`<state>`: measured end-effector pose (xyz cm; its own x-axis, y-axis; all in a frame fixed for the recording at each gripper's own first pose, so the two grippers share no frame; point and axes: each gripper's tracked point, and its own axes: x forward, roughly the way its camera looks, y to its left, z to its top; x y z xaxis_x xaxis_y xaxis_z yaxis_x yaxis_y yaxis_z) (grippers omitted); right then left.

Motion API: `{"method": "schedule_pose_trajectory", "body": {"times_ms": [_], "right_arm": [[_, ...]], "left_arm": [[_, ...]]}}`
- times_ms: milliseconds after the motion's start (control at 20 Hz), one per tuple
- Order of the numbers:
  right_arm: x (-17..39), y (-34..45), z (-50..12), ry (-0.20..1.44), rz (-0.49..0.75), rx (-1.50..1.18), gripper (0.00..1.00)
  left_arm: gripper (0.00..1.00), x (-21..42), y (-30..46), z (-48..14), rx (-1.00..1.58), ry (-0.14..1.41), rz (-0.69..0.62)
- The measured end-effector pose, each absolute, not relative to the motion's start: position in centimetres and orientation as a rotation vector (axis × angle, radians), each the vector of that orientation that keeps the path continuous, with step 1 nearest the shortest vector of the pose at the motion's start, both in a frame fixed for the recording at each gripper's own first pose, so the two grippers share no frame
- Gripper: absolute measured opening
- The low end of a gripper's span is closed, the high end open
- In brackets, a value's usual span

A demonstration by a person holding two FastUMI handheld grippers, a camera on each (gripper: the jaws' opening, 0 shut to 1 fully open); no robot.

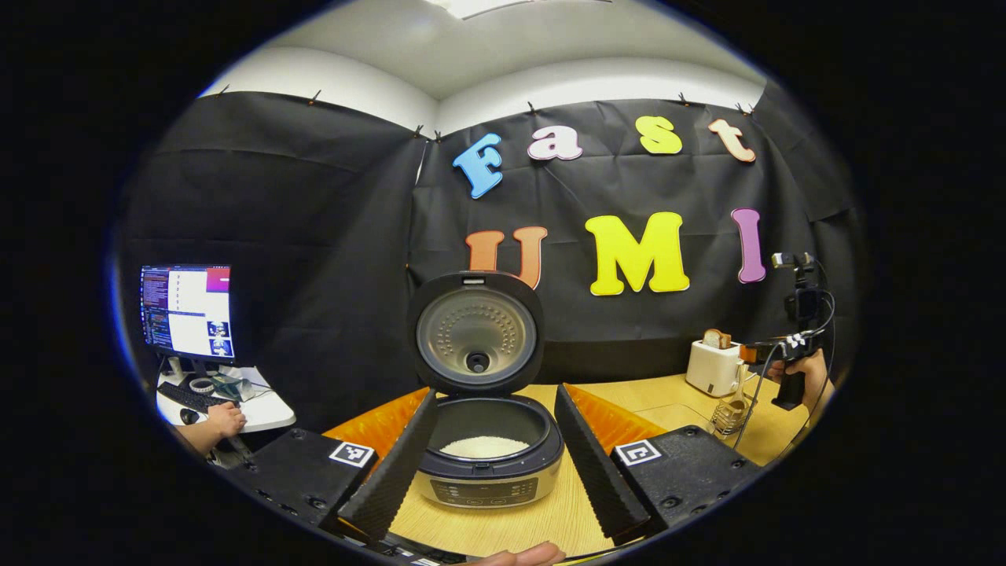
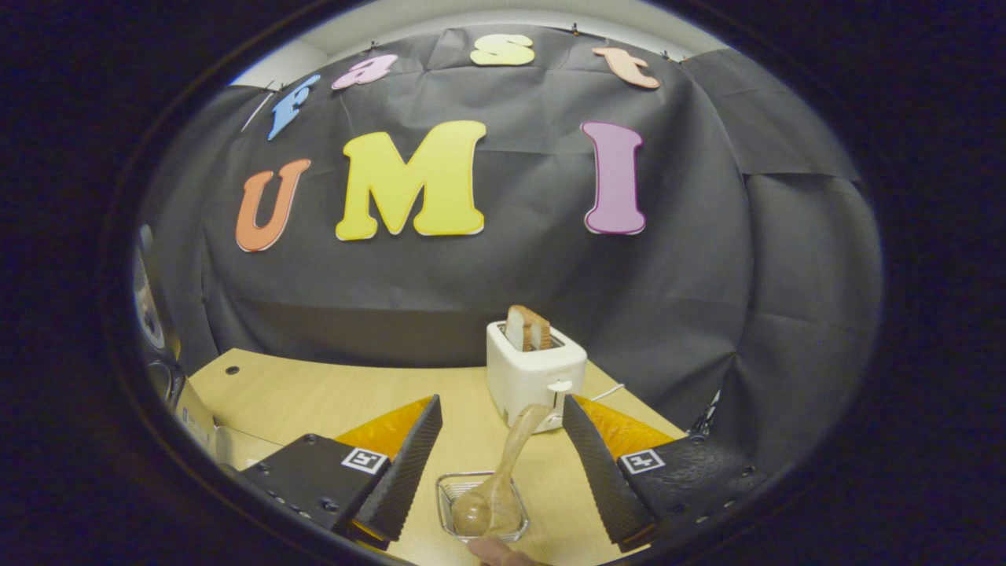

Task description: Close the left gripper, press the button to open the rice cooker; take a wooden spoon from the chopstick holder with the right hand, scoop a spoonful of rice and pour it into the rice cooker, then put the wooden spoon back into the chopstick holder.

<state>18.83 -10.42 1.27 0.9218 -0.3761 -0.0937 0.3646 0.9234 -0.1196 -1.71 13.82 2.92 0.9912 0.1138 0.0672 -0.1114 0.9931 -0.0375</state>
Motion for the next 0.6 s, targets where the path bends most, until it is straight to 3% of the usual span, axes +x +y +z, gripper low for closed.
{"method": "schedule_pose_trajectory", "body": {"times_ms": [400, 450, 500, 600], "right_arm": [[10.1, -7.2, 2.1, 0.043, -0.271, -0.14, 0.96], [9.0, -6.6, 1.4, 0.047, -0.252, -0.147, 0.95], [8.1, -6.0, 0.9, 0.046, -0.232, -0.151, 0.95], [6.6, -4.9, -0.1, 0.041, -0.196, -0.153, 0.95]], "left_arm": [[0.95, -1.7, 13.0, 5.7, -0.096, -0.078, 0.051], [1.0, -1.5, 13.1, 6.6, -0.109, -0.084, 0.045], [0.95, -1.2, 13.4, 7.8, -0.111, -0.095, 0.049], [0.95, -0.5, 14.6, 10.3, -0.088, -0.125, 0.074]]}}
